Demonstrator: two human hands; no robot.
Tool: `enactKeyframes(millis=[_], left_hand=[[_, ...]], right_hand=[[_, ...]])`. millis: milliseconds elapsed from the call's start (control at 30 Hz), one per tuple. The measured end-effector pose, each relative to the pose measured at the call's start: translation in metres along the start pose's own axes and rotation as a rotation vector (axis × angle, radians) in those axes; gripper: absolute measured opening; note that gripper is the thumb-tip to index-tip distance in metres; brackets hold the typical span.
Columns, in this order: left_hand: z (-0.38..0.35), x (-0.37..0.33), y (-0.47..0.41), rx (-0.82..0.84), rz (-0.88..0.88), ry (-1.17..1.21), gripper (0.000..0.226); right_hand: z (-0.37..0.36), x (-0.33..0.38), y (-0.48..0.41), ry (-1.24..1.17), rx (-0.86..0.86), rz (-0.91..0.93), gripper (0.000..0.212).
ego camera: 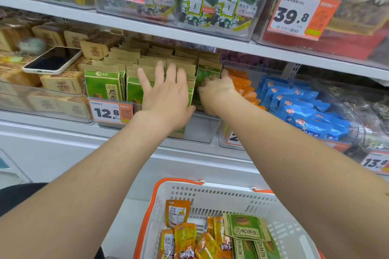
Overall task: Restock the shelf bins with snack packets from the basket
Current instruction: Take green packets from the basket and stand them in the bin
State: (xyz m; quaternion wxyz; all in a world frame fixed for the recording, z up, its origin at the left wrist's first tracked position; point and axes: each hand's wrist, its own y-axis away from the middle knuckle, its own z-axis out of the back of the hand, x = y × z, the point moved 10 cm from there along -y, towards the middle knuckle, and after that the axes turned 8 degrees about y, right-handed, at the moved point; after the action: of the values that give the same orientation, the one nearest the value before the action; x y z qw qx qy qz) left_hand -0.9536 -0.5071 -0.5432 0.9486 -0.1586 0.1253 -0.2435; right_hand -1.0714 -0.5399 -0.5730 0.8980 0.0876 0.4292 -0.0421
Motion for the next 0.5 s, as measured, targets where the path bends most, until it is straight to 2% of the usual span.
enactKeyframes(millis=[100, 167, 300, 400, 500], left_hand=[[0.001, -0.009, 0.009, -0.048, -0.045, 0.017, 0.091], [0.005, -0.022, 0.015, -0.109, -0.124, 0.049, 0.088], [0.026, -0.049, 0.036, -0.328, -0.278, 0.07, 0.052], [0.027, -0.064, 0.054, -0.383, -0.293, 0.0, 0.042], [0.019, -0.074, 0.064, -0.381, -0.278, -0.021, 0.038]], right_hand=[[0.006, -0.008, 0.017, -0.17, -0.128, -0.028, 0.047], [0.011, -0.016, 0.033, -0.367, -0.302, -0.082, 0.037], [0.008, -0.025, 0.086, -0.651, -0.698, -0.223, 0.031], [-0.004, -0.021, 0.141, -0.714, -0.919, -0.288, 0.021], [-0.029, -0.01, 0.176, -0.733, -0.991, -0.295, 0.02]])
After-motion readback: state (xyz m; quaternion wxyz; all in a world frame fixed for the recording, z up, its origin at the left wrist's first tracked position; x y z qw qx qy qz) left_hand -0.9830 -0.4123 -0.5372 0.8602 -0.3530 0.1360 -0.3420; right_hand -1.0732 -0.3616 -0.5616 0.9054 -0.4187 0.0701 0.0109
